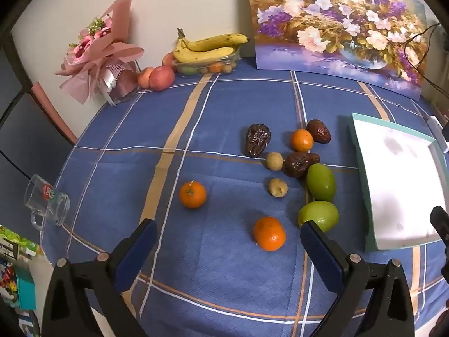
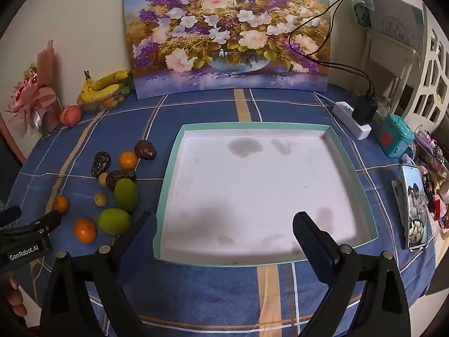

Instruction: Organize fruits

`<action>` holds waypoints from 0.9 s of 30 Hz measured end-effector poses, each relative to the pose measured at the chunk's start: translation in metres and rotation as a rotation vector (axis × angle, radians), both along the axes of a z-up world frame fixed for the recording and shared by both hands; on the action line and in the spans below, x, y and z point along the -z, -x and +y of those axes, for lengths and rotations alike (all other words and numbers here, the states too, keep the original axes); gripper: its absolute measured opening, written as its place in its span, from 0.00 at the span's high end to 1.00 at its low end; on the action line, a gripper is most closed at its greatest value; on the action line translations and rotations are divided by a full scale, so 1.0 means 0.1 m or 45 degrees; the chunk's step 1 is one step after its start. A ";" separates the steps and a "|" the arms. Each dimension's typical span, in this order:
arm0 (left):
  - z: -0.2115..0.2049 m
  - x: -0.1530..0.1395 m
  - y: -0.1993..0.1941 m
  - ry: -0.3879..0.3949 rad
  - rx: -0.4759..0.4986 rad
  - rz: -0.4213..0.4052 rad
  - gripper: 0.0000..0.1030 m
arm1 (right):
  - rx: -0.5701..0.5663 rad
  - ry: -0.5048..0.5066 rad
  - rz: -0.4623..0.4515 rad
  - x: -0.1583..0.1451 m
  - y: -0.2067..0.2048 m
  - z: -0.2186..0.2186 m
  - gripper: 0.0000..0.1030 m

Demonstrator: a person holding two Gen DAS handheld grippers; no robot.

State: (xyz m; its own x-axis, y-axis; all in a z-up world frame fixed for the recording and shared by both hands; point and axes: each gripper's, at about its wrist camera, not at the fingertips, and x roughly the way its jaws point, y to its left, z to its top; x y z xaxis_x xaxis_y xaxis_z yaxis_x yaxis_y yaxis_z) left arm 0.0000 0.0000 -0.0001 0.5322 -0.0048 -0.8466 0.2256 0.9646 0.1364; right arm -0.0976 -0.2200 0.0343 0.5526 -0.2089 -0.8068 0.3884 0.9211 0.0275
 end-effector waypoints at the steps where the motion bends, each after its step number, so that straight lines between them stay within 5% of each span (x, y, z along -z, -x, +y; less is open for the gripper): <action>1: 0.00 0.00 0.00 -0.002 0.002 0.000 0.00 | 0.001 0.005 -0.001 0.00 0.00 -0.01 0.05; 27: 0.05 0.04 -0.01 -0.087 -0.057 -0.013 0.00 | -0.023 -0.067 -0.035 0.02 0.04 0.00 0.05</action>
